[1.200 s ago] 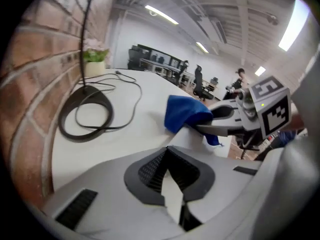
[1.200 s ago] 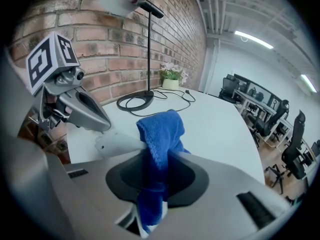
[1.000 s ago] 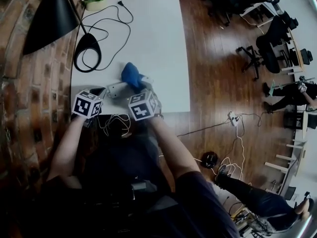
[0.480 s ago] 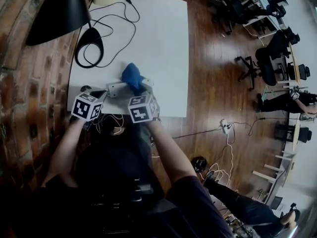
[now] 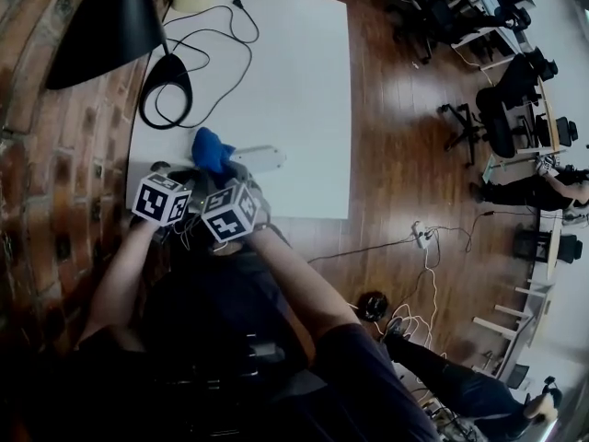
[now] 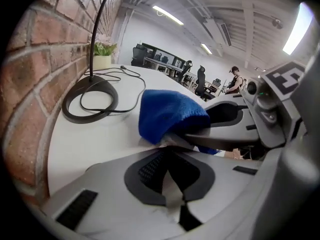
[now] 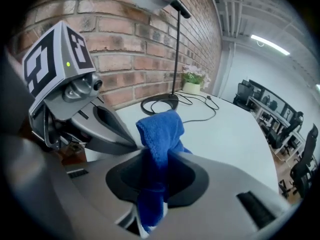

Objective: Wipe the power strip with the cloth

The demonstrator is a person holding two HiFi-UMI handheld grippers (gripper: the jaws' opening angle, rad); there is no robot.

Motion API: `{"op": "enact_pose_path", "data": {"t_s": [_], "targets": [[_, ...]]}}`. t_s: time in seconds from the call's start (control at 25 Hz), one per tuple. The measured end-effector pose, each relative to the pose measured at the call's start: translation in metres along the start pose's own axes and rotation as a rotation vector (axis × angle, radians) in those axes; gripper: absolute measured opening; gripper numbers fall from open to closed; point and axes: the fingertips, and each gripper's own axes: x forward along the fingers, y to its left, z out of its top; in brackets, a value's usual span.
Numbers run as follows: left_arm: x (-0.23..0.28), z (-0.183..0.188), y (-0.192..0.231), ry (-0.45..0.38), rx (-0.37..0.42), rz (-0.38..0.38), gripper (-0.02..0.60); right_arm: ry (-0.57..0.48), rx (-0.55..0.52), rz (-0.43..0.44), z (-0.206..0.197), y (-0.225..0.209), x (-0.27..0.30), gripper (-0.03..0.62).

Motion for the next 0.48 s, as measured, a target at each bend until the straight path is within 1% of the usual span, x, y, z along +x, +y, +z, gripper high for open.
{"op": "enact_pose_path", "data": {"t_s": [0.08,0.2,0.28,0.32,0.36,0.4,0.48], "targets": [[0.0,0.0,0.0,0.001,0.008,0.004,0.005,-0.006,-0.007,0.016,0.003,0.01,0.002,0.082],[0.001,-0.002,0.001,0.013,0.019,0.008,0.005,-0.014,0.019,0.041,0.007,0.02,0.005,0.082],[0.002,-0.011,-0.006,0.068,0.045,-0.016,0.003,-0.021,0.024,0.08,0.01,0.029,0.006,0.083],[0.003,-0.015,-0.012,0.092,0.053,-0.034,0.013,-0.023,0.017,0.104,0.012,0.034,0.007,0.083],[0.002,-0.018,-0.016,0.095,0.05,-0.045,0.0,-0.021,0.006,0.122,0.013,0.038,0.008,0.082],[0.002,-0.018,-0.018,0.081,0.039,-0.045,0.0,-0.017,-0.002,0.133,0.013,0.04,0.008,0.084],[0.001,-0.018,-0.017,0.063,0.036,-0.036,0.0,-0.016,0.023,0.15,0.014,0.038,0.008,0.083]]}}
